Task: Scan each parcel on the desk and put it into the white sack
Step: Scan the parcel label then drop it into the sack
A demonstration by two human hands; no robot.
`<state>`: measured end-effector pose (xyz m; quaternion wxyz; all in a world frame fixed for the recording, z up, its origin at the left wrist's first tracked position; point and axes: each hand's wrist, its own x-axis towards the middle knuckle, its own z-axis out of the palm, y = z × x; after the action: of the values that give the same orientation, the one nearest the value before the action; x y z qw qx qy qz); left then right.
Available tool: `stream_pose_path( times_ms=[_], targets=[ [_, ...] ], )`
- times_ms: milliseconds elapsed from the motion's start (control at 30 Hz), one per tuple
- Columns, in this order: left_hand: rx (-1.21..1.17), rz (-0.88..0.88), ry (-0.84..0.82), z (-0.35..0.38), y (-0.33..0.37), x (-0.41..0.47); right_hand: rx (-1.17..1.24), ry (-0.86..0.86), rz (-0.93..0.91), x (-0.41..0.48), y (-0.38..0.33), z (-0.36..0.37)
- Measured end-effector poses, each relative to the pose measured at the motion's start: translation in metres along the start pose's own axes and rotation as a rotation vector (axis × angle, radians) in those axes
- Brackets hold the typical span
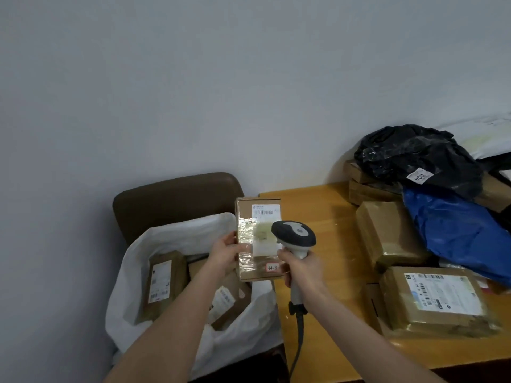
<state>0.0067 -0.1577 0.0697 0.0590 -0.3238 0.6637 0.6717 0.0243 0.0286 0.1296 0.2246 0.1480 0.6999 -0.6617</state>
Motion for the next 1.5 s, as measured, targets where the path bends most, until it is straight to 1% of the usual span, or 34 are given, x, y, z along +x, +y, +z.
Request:
stream_pose_path(
  times_ms=[67,133,200,233,333,400,467,533,600,633,667,700,767,800,867,1067,1167,1233,1400,1500],
  targets=[
    [0.0,-0.011,0.09,-0.03,-0.003,0.008,-0.005,-0.001,0.022,0.016,0.002,0.014],
    [0.054,-0.026,0.232,-0.063,-0.013,0.016,-0.03,0.006,0.042,0.033,0.007,0.028],
    [0.168,-0.059,0.341,-0.092,-0.031,0.023,-0.059,0.01,0.062,0.05,0.014,0.046],
    [0.24,-0.078,0.364,-0.103,-0.042,0.028,-0.057,0.007,0.077,0.057,0.019,0.054],
    [0.448,-0.131,0.341,-0.12,-0.082,0.043,-0.055,-0.002,0.131,0.081,0.036,0.074],
    [0.512,-0.175,0.316,-0.118,-0.106,0.055,-0.062,0.008,0.166,0.096,0.049,0.084],
    [0.515,-0.195,0.279,-0.108,-0.126,0.074,-0.064,0.034,0.196,0.11,0.062,0.09],
    [0.459,-0.2,0.248,-0.093,-0.137,0.093,-0.063,0.058,0.218,0.122,0.073,0.094],
    [0.415,-0.161,0.238,-0.074,-0.145,0.111,-0.077,0.08,0.231,0.133,0.083,0.095],
    [0.439,-0.13,0.235,-0.065,-0.148,0.119,-0.086,0.093,0.235,0.138,0.088,0.095],
    [0.499,-0.089,0.239,-0.056,-0.151,0.125,-0.095,0.109,0.239,0.143,0.092,0.095],
    [0.632,-0.063,0.246,-0.049,-0.153,0.127,-0.103,0.124,0.245,0.146,0.096,0.094],
    [1.007,0.015,0.238,-0.04,-0.164,0.131,-0.097,0.134,0.26,0.15,0.102,0.094],
    [1.151,0.063,0.212,-0.038,-0.173,0.135,-0.09,0.134,0.265,0.153,0.105,0.094],
    [1.284,0.098,0.17,-0.036,-0.184,0.144,-0.082,0.145,0.274,0.159,0.111,0.094],
    [1.293,0.121,0.082,-0.021,-0.181,0.159,-0.085,0.178,0.302,0.166,0.12,0.089],
    [1.269,0.063,0.036,-0.033,-0.174,0.157,-0.07,0.19,0.303,0.16,0.114,0.082],
    [1.227,0.05,0.037,-0.037,-0.164,0.15,-0.045,0.201,0.293,0.153,0.107,0.078],
    [1.195,0.123,0.077,-0.02,-0.117,0.117,-0.008,0.186,0.236,0.124,0.078,0.059],
    [1.194,0.206,0.109,0.002,-0.081,0.095,0.003,0.2,0.192,0.106,0.058,0.036]
  ],
)
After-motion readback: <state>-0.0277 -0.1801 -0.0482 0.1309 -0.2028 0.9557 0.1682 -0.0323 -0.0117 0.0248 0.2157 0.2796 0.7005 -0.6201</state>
